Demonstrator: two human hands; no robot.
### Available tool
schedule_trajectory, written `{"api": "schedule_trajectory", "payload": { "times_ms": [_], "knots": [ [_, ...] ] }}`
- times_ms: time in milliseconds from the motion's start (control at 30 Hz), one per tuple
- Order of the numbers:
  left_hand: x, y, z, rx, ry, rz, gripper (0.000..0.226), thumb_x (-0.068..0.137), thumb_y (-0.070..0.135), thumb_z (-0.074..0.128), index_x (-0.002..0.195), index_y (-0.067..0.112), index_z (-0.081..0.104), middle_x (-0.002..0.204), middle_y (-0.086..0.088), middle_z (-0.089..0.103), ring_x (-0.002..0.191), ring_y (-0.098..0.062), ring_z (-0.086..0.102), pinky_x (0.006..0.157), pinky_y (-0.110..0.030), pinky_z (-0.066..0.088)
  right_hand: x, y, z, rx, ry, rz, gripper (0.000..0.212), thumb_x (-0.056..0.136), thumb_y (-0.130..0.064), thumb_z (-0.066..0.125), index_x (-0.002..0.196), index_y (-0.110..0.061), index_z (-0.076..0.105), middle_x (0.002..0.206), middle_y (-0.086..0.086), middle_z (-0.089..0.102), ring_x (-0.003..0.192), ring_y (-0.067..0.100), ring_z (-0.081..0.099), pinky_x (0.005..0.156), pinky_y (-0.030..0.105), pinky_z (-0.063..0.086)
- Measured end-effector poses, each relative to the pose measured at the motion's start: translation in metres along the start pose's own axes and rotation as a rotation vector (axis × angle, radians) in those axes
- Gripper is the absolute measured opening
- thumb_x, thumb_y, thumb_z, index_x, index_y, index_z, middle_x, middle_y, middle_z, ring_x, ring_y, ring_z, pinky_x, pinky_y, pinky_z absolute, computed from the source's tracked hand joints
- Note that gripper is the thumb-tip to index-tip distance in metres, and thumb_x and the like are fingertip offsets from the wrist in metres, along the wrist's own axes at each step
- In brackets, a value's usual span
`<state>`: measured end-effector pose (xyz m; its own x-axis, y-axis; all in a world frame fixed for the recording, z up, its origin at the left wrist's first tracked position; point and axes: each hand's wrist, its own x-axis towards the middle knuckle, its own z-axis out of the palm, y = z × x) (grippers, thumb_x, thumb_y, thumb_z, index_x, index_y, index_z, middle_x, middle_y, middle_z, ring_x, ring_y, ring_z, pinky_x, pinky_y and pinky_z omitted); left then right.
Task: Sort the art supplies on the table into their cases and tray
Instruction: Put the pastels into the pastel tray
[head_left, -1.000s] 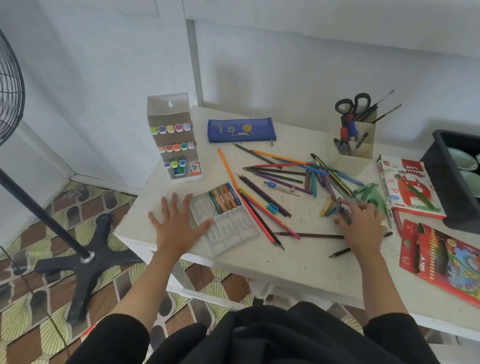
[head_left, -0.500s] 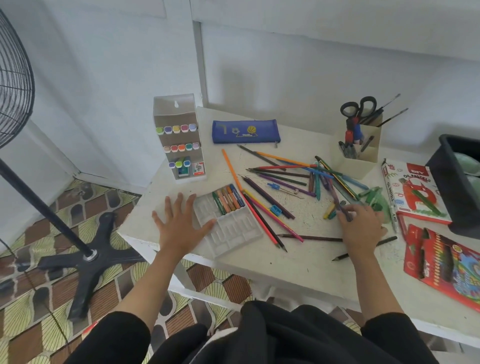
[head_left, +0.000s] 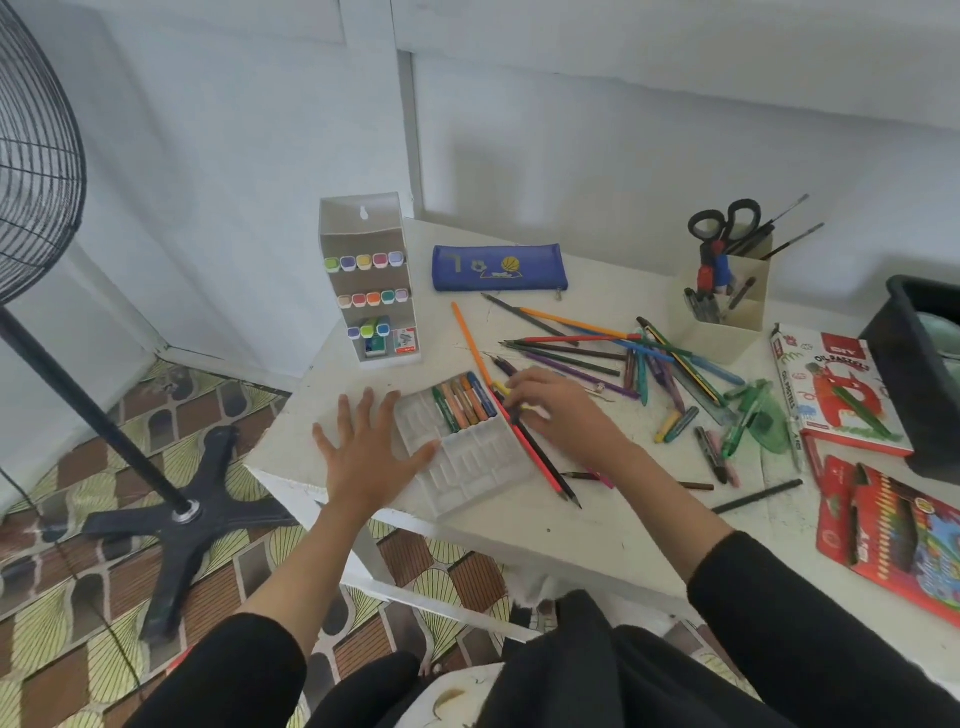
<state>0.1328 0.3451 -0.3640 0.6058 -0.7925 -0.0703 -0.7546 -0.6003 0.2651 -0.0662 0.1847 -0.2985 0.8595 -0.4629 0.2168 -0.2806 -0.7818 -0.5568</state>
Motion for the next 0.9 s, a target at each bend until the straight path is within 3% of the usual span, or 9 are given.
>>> {"api": "schedule_trajectory", "payload": {
  "times_ms": [167,233,367,467,567,700,767,833,900],
  "knots": [
    [0.000,-0.002,0.001,-0.012,-0.009,-0.004,0.093,0.073,0.084,0.031,0.150,0.036,0.008,0.161,0.003,0.000,0.146,-0.024,-0.013,0.110,-0.063,-0.006,0.033,-0.017,0.040,-0.089,-0.199,-0.163,0.020,0.079,0.013,0.055,0.084,-0.002,0.066,0.116,0.015,0.053,0.078,0.028,0.060,0.068,0.037,0.049],
    [0.000,-0.003,0.001,-0.012,-0.016,-0.004,0.094,0.073,0.085,0.029,0.150,0.037,0.006,0.161,0.003,-0.001,0.146,-0.024,-0.014,0.111,-0.062,-0.007,0.042,-0.021,0.051,-0.133,-0.214,-0.180,0.020,0.079,0.011,0.055,0.086,-0.004,0.065,0.118,0.015,0.054,0.084,0.032,0.059,0.067,0.038,0.050],
    [0.002,-0.006,0.001,-0.018,-0.035,0.017,0.101,0.064,0.093,0.018,0.150,0.041,0.004,0.160,0.009,-0.001,0.146,-0.024,-0.016,0.109,-0.063,-0.009,0.047,-0.026,0.064,-0.200,-0.251,-0.193,0.024,0.082,0.011,0.053,0.098,-0.002,0.064,0.128,0.016,0.052,0.112,0.029,0.052,0.085,0.025,0.038],
    [0.003,-0.007,0.002,-0.020,-0.043,0.026,0.101,0.059,0.092,0.012,0.148,0.045,0.005,0.160,0.010,-0.001,0.146,-0.024,-0.017,0.109,-0.064,-0.009,0.045,-0.025,0.072,-0.238,-0.280,-0.132,0.041,0.085,0.010,0.049,0.124,-0.003,0.057,0.142,0.012,0.044,0.131,0.026,0.040,0.108,0.030,0.032],
    [0.002,-0.007,0.002,-0.009,-0.046,0.033,0.101,0.058,0.093,0.010,0.147,0.047,0.004,0.160,0.009,-0.002,0.145,-0.025,-0.017,0.109,-0.064,-0.008,0.039,-0.027,0.073,-0.254,-0.246,-0.125,0.050,0.086,0.007,0.051,0.135,-0.003,0.047,0.144,0.012,0.042,0.133,0.026,0.038,0.111,0.034,0.031],
    [0.002,-0.007,0.000,-0.012,-0.054,0.035,0.104,0.055,0.095,0.006,0.148,0.047,0.000,0.160,0.008,-0.003,0.145,-0.026,-0.018,0.109,-0.065,-0.009,0.026,-0.027,0.071,-0.243,0.007,-0.164,0.042,0.064,0.018,0.067,0.104,0.005,0.067,0.108,0.020,0.065,0.103,0.035,0.062,0.092,0.039,0.049],
    [0.002,-0.006,0.001,0.005,-0.061,0.033,0.103,0.056,0.093,0.005,0.147,0.048,-0.002,0.160,0.008,-0.005,0.145,-0.026,-0.018,0.109,-0.065,-0.008,0.021,-0.027,0.071,-0.274,0.025,-0.199,0.040,0.056,0.019,0.072,0.092,0.003,0.071,0.097,0.018,0.069,0.092,0.034,0.067,0.084,0.040,0.053],
    [0.001,-0.005,0.002,0.007,-0.063,0.037,0.106,0.053,0.096,0.002,0.147,0.047,-0.002,0.160,0.008,-0.005,0.145,-0.027,-0.018,0.109,-0.065,-0.008,0.019,-0.028,0.071,-0.269,-0.032,-0.200,0.040,0.060,0.018,0.071,0.096,0.002,0.071,0.101,0.018,0.069,0.095,0.035,0.066,0.085,0.042,0.053],
    [0.001,-0.005,0.001,-0.005,-0.057,0.038,0.111,0.049,0.098,-0.004,0.148,0.047,-0.002,0.160,0.008,-0.005,0.145,-0.027,-0.018,0.108,-0.065,-0.008,0.020,-0.028,0.071,-0.247,-0.058,-0.172,0.032,0.076,0.007,0.065,0.106,0.001,0.068,0.112,0.017,0.066,0.107,0.035,0.061,0.094,0.042,0.047]
  ]
}}
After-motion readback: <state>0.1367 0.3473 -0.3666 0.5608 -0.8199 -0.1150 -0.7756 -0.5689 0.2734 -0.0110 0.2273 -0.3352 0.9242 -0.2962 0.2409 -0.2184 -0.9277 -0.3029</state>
